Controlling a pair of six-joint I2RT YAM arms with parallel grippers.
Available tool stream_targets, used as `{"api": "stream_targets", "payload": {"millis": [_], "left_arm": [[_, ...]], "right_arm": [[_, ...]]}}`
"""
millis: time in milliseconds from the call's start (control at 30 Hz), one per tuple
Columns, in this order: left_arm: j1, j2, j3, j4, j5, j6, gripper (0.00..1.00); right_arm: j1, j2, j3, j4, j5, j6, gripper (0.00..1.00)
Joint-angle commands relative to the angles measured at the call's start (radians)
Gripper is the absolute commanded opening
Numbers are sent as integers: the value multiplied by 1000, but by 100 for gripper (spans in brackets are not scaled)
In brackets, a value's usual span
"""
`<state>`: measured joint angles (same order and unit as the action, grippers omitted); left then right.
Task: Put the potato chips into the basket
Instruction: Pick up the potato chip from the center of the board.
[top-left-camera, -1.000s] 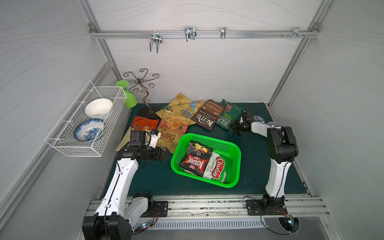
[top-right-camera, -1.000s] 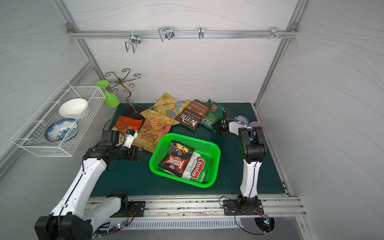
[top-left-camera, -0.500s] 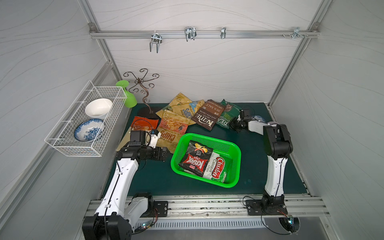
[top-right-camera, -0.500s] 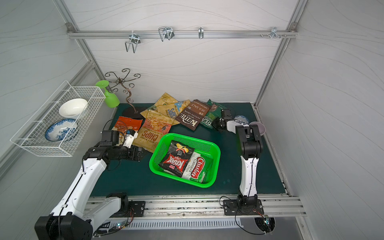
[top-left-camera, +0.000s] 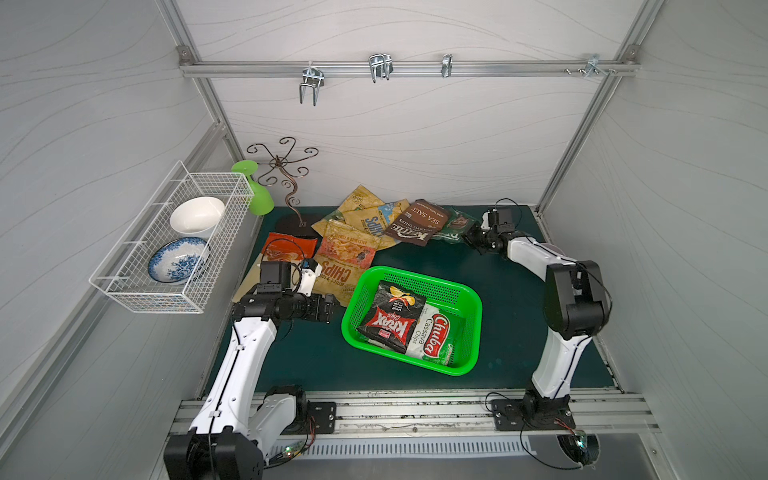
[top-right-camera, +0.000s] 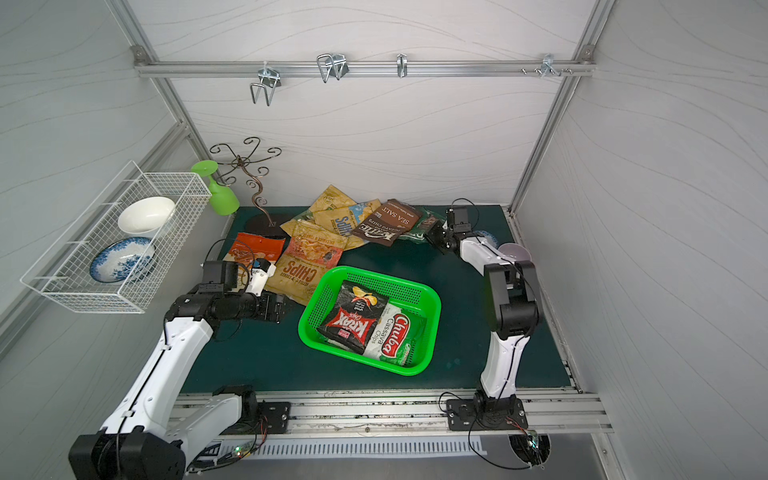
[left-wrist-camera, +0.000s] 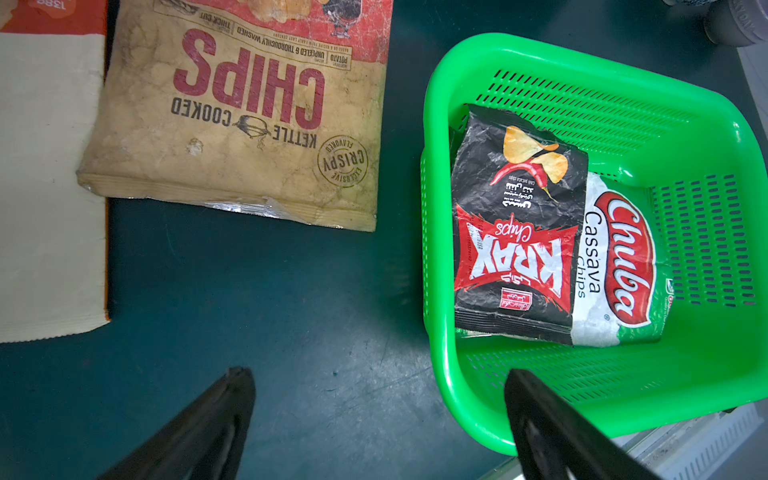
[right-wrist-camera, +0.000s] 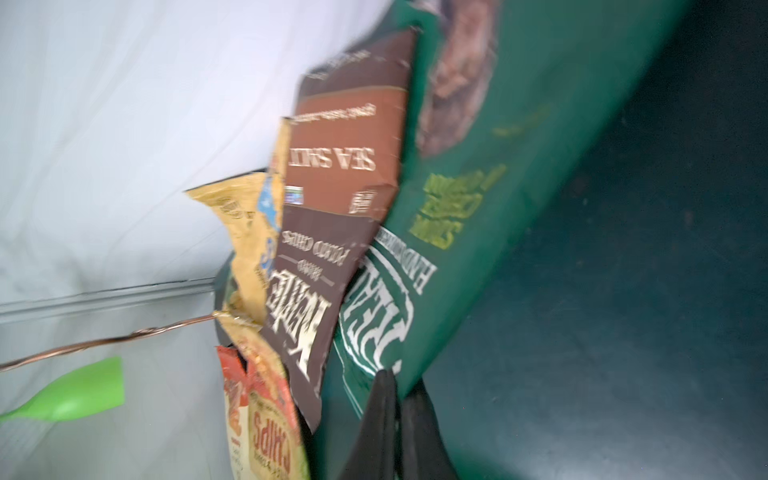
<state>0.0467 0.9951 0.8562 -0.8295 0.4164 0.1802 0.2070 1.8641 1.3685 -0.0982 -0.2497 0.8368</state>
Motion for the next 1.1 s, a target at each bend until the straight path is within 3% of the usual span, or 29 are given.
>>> {"api": "stream_targets", "payload": {"millis": [0,667,1067], "left_arm": [[0,-16,9,23,16,11,98],[1,-29,6,24,18,12,98],[0,-27,6,26,19,12,98]], "right_arm": [[30,-111,41,-80,43,-67,0],[254,-512,125,-296,309,-250,0],[540,-741,-6,-273,639,-215,0]]}}
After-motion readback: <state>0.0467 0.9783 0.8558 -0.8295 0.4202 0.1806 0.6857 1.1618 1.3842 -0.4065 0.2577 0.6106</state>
